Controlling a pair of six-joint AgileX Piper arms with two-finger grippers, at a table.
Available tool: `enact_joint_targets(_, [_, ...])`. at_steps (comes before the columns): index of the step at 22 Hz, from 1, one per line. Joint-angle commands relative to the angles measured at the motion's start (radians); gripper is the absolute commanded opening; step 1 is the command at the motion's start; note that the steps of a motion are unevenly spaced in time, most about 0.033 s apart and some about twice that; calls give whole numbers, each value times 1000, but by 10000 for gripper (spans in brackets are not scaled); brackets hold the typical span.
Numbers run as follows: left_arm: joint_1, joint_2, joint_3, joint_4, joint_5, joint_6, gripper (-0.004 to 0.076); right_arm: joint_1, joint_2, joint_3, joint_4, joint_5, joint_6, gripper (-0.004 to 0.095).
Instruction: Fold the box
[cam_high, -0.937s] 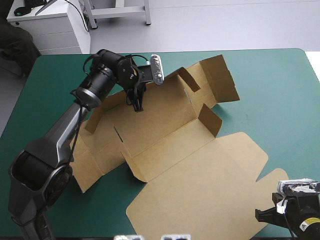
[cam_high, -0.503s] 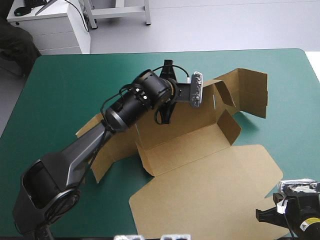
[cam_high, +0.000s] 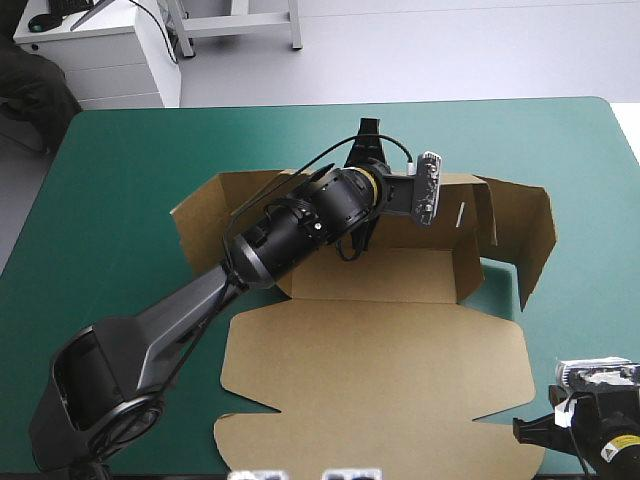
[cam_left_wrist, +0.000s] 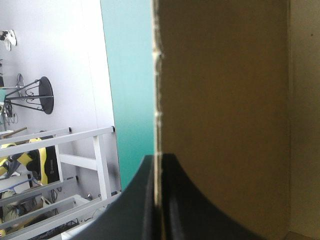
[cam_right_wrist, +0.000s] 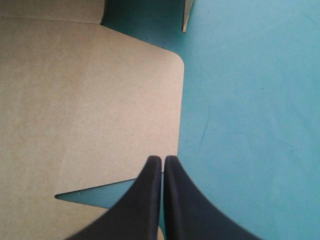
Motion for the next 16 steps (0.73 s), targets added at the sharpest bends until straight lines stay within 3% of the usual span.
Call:
enact_joint_targets(1, [-24,-48,-20,39,-105,-69,-8,3,16,-41,-6,-70,-8,0])
enact_joint_targets(5, [-33,-48,60,82,-202,-153,-8,3,42,-110,-8,-67,-4,0])
enact_joint_targets(7, [-62,-48,148,270,-211,-266,-8,3,93,-179,-8,-63,-4,0])
enact_joint_targets(8, [-79,-48,184,363,-209,-327,-8,3,109,-204,-6,-63,-4,0])
enact_joint_targets(10, [-145,-48,300,698,-189,-631,-8,3,203,-305,-6,-70,12,0])
enact_joint_targets(12, [-174,-48,368,858,-158,-799,-8,3,285,-379,-6,-70,11,0])
enact_joint_targets(16, [-204,-48,420,916,-87,-866,-8,3,439,-528,-2,-91,39,0])
